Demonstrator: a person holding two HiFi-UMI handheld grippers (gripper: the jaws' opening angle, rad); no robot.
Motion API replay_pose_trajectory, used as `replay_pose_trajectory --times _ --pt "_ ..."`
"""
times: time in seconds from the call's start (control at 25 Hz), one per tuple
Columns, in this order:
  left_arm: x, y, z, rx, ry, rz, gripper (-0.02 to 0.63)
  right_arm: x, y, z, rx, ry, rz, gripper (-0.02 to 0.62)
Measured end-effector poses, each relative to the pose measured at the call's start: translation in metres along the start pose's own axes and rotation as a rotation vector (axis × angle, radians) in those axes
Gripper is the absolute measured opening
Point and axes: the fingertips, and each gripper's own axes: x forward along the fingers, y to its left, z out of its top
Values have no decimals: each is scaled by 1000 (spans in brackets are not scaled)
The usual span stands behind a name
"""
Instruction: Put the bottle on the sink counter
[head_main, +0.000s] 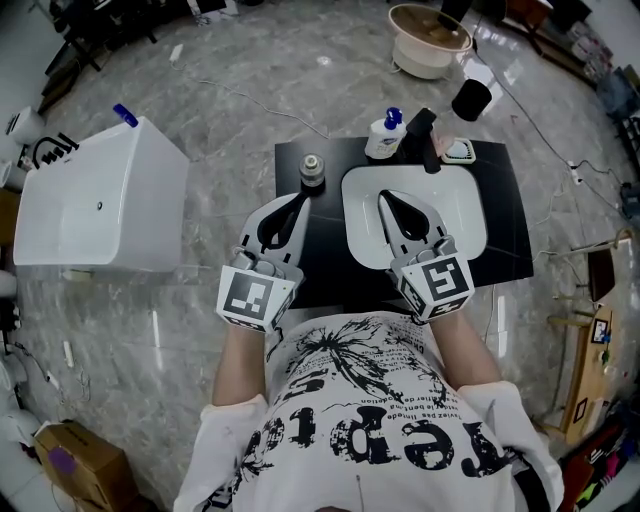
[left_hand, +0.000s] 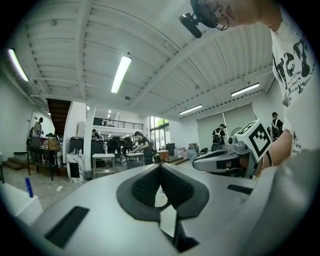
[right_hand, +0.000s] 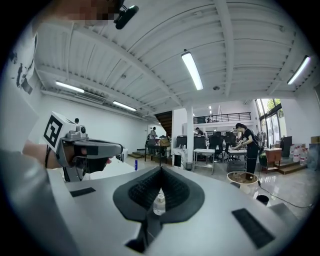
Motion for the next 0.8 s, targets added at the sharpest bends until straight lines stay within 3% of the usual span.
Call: replay_pose_trajectory --times 0.8 --pt "10 5 -5 -21 1 -10 14 8 -10 -6 13 1 -18 12"
